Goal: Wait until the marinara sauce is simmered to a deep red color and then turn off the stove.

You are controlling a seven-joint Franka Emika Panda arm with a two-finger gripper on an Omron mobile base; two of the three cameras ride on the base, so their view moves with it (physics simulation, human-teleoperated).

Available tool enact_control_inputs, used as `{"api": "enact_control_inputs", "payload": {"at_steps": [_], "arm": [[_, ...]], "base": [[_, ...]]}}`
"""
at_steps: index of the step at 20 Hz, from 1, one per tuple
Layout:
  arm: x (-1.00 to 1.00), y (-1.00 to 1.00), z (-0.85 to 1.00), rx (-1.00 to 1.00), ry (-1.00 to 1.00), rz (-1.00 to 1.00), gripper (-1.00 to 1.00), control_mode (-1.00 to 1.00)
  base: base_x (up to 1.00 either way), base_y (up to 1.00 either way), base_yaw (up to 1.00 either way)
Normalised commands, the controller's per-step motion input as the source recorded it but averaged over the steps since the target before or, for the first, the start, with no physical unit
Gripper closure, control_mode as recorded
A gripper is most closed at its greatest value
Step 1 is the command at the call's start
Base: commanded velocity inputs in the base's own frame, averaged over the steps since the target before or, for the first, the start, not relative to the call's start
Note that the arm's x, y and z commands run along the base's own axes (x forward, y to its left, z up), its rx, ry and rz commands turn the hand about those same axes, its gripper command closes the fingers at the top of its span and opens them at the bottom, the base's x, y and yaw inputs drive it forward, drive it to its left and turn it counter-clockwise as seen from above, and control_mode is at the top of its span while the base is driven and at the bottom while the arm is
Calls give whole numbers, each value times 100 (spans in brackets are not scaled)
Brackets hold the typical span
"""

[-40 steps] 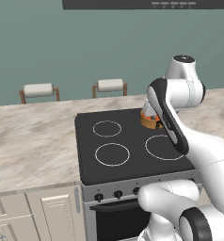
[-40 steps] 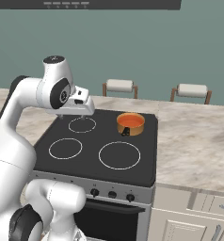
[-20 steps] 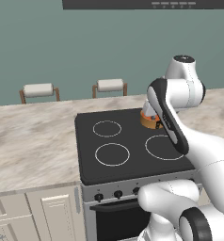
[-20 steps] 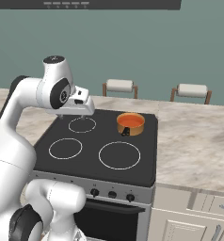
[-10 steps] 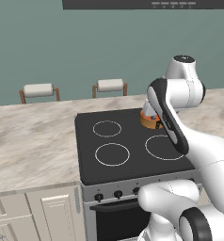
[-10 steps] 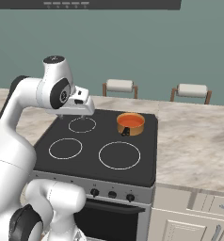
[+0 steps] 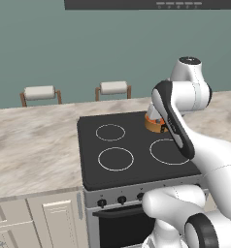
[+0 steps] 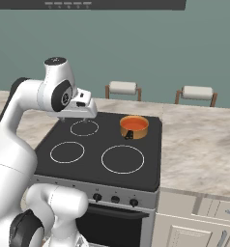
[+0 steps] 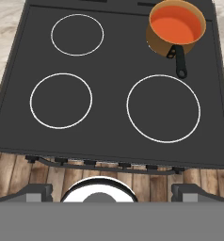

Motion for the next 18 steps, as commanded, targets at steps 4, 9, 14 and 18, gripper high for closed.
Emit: {"api": "enact_control_inputs", "payload": {"at_steps": [4,9,14,18], "arm": [[0,0,0,0,0,0,-100,-100],[0,0,0,0,0,0,-100,-100],[0,0,0,0,0,0,-100,-100],[0,0,0,0,0,0,-100,-100]], "base": [[0,0,0],[0,0,0],[0,0,0],[0,0,0]]}}
